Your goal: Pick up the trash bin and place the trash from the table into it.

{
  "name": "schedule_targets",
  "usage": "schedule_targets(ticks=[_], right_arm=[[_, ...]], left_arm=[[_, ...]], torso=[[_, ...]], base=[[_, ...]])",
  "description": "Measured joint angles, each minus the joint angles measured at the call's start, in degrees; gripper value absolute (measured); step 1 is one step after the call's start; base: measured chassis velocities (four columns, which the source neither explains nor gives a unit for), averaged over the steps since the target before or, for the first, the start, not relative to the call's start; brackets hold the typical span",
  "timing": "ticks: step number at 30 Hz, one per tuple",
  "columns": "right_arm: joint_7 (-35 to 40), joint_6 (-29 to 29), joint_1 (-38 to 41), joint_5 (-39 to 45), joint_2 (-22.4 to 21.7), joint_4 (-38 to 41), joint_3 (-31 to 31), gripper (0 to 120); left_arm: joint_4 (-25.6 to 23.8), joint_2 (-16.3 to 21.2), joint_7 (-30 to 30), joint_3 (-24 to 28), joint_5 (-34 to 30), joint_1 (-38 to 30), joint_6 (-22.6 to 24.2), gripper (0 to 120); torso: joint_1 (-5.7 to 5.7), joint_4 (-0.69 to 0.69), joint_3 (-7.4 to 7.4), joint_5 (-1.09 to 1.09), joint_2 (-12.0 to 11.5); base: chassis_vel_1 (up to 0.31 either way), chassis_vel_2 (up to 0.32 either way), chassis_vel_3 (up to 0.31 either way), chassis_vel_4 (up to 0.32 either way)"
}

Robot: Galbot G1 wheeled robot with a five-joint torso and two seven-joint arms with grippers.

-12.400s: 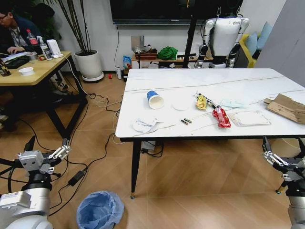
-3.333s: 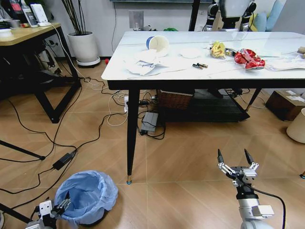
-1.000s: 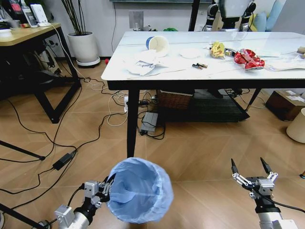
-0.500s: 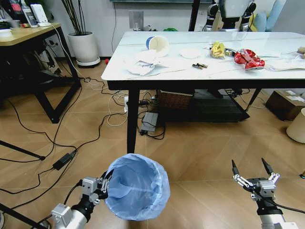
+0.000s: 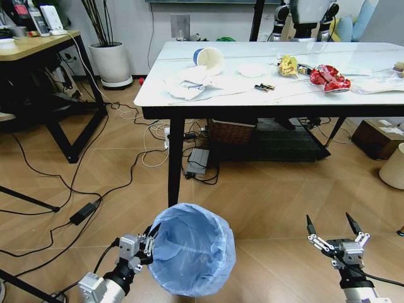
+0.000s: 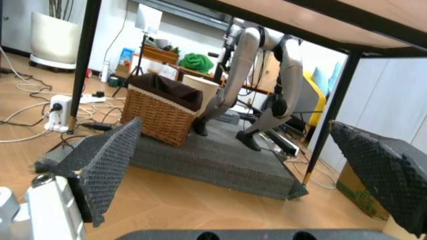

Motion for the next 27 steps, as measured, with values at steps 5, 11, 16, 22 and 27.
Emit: schedule_targets(ticks=[5, 11, 16, 22, 27], right_arm=[[0.01, 0.09, -0.27, -0.04, 0.63, 0.65, 0.18, 100], [0.01, 0.42, -0.66, -0.07, 0.71, 1.0, 0.44, 100], [0.01, 0.56, -1.01, -0.05, 0.76, 1.44, 0.69, 100], [0.0, 0.77, -1.32, -0.03, 1.12, 1.99, 0.8, 100], [-0.02, 0.92, -1.49, -0.02, 1.41, 2.33, 0.81, 100]], left_arm=[[-0.32, 0.01, 1.85, 0.02, -0.75, 0.26, -0.73, 1], [-1.21, 0.17, 2.4, -0.38, -1.54, 1.21, -1.14, 1], [-1.31, 0.01, 2.42, -0.38, -1.41, 1.48, -1.24, 1], [-1.35, -0.17, 2.46, -0.14, -1.04, 1.77, -1.34, 1], [-1.45, -0.55, 2.45, -0.08, -0.92, 1.94, -1.35, 1]], torso=[[0.06, -0.01, 0.06, 0.0, 0.14], [0.27, 0.0, 0.8, 0.0, 1.09], [0.39, 0.0, 1.72, 0.0, 2.14], [0.63, -0.01, 2.5, 0.0, 3.15], [0.91, -0.01, 3.39, -0.01, 4.32]], base=[[0.0, 0.0, 0.0, 0.0], [0.0, 0.0, 0.0, 0.0], [0.0, 0.0, 0.0, 0.0], [0.0, 0.0, 0.0, 0.0], [0.0, 0.0, 0.0, 0.0]])
